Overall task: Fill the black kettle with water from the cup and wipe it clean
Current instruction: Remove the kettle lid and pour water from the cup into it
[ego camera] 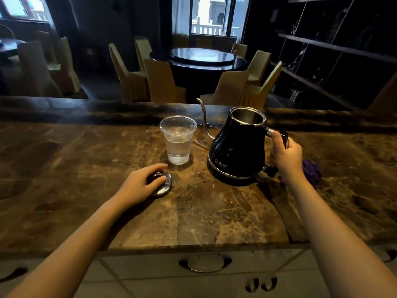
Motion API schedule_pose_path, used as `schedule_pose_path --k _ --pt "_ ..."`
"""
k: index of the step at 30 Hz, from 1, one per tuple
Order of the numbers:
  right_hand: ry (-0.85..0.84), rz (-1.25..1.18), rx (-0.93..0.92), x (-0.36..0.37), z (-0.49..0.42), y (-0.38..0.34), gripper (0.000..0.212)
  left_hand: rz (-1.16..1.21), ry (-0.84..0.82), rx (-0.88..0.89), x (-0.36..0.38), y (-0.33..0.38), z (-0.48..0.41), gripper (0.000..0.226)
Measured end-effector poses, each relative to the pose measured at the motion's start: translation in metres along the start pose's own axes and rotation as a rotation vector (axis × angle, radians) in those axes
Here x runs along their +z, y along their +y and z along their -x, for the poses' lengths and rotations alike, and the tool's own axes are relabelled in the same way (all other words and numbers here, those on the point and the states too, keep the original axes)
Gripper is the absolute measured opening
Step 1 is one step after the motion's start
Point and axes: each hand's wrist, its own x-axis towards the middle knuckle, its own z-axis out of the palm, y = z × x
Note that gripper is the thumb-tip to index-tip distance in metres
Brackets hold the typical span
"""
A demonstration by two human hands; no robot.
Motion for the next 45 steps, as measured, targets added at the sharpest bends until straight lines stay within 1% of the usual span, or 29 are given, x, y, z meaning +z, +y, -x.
schedule_pose_path --k 2,4,6,8,9,11,15,17,19,22,26,29,31,33,36,41,45 --pt "-0.014 -0.013 0.017 0.000 -0.001 0.001 0.031 0.050 -0.011 -0.079 -0.008 0.008 -0.016 0.058" --pt "-0.007 -0.030 0.037 -0.001 -0.003 0.002 0.034 0.106 0.039 -0.180 -0.017 0.015 -0.040 0.077" --pt "0.001 -0.047 0.054 -0.001 -0.006 0.003 0.034 0.185 0.026 -0.234 -0.024 0.023 -0.063 0.090" --pt "-0.003 -0.067 0.067 -0.002 -0.009 0.004 0.036 0.290 -0.019 -0.186 -0.023 0.030 -0.083 0.092" --pt "-0.006 -0.066 0.070 -0.002 -0.010 0.004 0.038 0.329 -0.023 -0.145 -0.021 0.034 -0.089 0.089" --pt "-0.012 -0.064 0.076 -0.003 -0.013 0.005 0.038 0.422 -0.017 -0.121 -0.014 0.037 -0.099 0.084" --pt "0.011 -0.067 0.095 -0.005 -0.017 0.008 0.025 0.591 0.007 -0.156 -0.002 0.027 -0.105 0.096" --pt "0.010 -0.083 0.103 -0.006 -0.018 0.009 0.020 0.618 0.051 -0.144 0.002 0.026 -0.105 0.093" --pt "0.001 -0.078 0.102 -0.005 -0.018 0.010 0.017 0.615 0.087 -0.133 0.004 0.028 -0.106 0.092" --pt "-0.007 -0.102 0.104 -0.005 -0.018 0.011 0.017 0.540 0.136 -0.081 0.003 0.037 -0.106 0.094" --pt "-0.033 -0.141 0.116 -0.005 -0.018 0.010 0.016 0.528 0.205 0.031 -0.009 0.059 -0.105 0.084" --pt "-0.039 -0.163 0.120 -0.005 -0.018 0.010 0.021 0.506 0.244 0.108 -0.022 0.080 -0.110 0.073" --pt "-0.037 -0.176 0.115 -0.005 -0.018 0.010 0.018 0.466 0.259 0.142 -0.030 0.097 -0.115 0.070" --pt "-0.031 -0.168 0.116 -0.006 -0.019 0.012 0.015 0.418 0.256 0.167 -0.035 0.113 -0.120 0.069" --pt "-0.019 -0.127 0.118 -0.007 -0.020 0.015 0.020 0.347 0.214 0.220 -0.038 0.129 -0.128 0.070" --pt "-0.028 -0.125 0.099 -0.007 -0.020 0.013 0.013 0.218 0.150 0.289 -0.040 0.145 -0.138 0.072" --pt "-0.028 -0.114 0.110 -0.008 -0.019 0.012 0.013 0.144 0.099 0.316 -0.042 0.156 -0.144 0.073"
